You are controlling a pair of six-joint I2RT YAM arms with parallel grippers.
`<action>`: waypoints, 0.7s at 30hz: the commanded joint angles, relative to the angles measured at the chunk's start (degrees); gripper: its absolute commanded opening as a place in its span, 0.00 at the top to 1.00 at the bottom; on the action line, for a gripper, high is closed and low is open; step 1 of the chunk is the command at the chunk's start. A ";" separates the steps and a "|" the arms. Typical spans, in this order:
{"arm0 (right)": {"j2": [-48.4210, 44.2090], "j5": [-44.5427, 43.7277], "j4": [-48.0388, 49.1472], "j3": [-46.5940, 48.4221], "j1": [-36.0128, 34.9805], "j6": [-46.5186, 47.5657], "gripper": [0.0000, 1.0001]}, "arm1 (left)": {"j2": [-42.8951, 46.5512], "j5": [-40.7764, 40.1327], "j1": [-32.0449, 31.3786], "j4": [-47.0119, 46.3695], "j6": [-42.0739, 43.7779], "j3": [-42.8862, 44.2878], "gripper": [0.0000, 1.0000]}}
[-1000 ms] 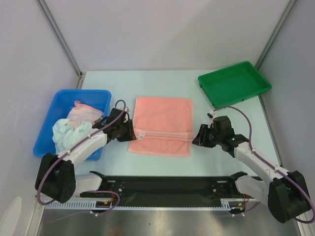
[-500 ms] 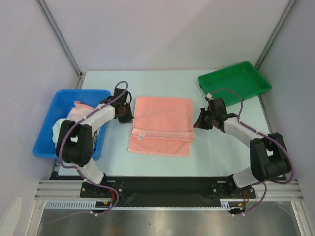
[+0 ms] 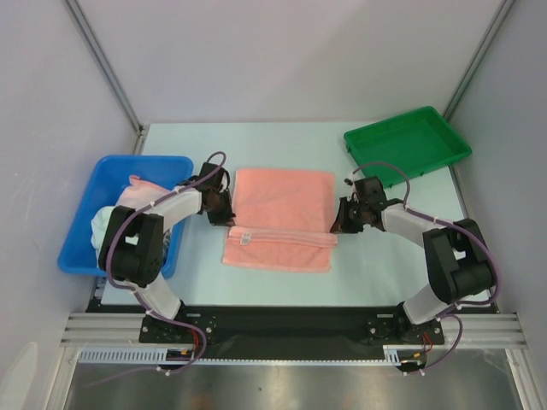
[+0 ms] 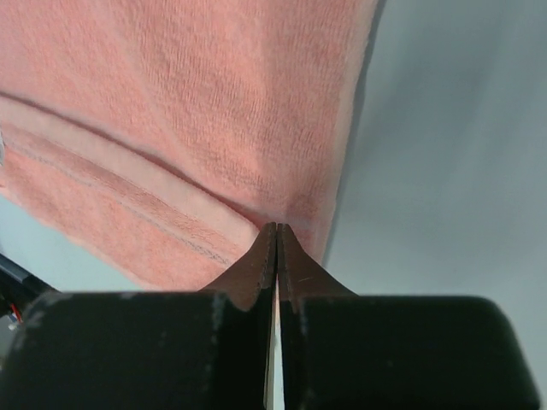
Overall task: Fold and stack the towels
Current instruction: Fold the towel
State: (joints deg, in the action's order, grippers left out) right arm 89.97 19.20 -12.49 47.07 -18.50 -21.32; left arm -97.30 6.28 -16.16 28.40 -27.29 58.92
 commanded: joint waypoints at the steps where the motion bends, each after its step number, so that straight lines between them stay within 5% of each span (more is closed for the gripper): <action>1: -3.92 1.72 0.54 -2.58 -1.36 1.20 0.98 | 6.40 3.29 -0.27 -1.07 1.45 -2.21 0.96; 14: -18.42 -3.38 -5.08 -11.55 -5.93 -5.12 0.88 | 18.98 -1.70 -3.26 2.97 0.39 -12.59 0.89; 18: -21.76 -7.15 -6.75 -12.09 -6.19 -9.78 0.74 | 20.57 -2.25 -3.26 2.89 -0.75 -13.30 0.70; 21: -22.56 -7.69 -5.97 -13.67 -6.19 -12.42 0.71 | 20.66 0.57 -3.26 0.17 -2.24 -15.23 0.65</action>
State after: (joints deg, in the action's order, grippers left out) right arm 69.08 14.33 -18.11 34.74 -24.43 -29.06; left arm -77.93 5.63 -19.27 30.65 -27.64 45.69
